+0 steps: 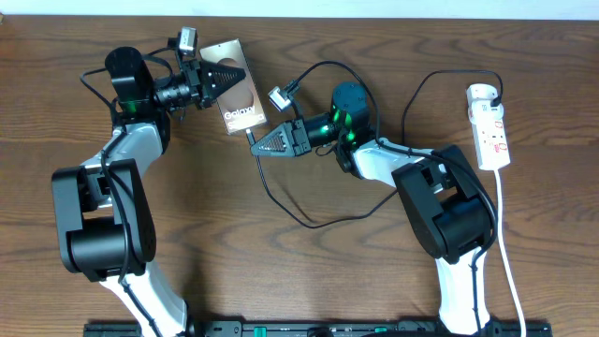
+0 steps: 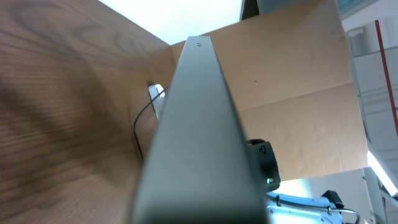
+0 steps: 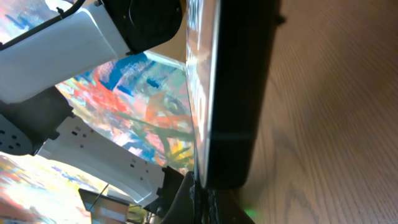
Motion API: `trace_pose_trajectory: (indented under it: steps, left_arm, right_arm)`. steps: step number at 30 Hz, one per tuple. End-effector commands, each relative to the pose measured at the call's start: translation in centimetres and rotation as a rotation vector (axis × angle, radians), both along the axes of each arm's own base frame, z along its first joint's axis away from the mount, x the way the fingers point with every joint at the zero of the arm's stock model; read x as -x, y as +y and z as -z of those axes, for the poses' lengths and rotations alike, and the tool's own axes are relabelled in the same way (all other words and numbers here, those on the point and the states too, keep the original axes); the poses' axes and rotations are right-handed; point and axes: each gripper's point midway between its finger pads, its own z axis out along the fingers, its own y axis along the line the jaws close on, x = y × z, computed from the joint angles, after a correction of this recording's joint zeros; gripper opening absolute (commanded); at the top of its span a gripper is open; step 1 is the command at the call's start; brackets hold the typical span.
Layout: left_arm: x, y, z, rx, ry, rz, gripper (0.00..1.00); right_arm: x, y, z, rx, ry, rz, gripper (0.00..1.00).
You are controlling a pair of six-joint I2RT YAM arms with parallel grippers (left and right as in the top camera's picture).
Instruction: Plug charger to phone and switch on socket
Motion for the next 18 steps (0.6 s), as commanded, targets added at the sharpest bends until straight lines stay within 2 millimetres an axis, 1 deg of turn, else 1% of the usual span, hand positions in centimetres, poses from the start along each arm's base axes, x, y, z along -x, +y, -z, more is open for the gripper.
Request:
trace_pose_trajectory:
  steps: [1, 18]
  left_arm:
    - [1.61, -0.86, -0.88, 0.0, -0.053, 0.114, 0.07]
    - [1.71, -0.88, -1.05, -0.003, -0.072, 0.121, 0.07]
  right_arm:
    - [-1.18, 0.51, -0.41, -0.017, -0.032, 0.051, 0.01]
    - [-1.53, 0.63, -0.64, -0.015, -0.008, 0.073, 0.01]
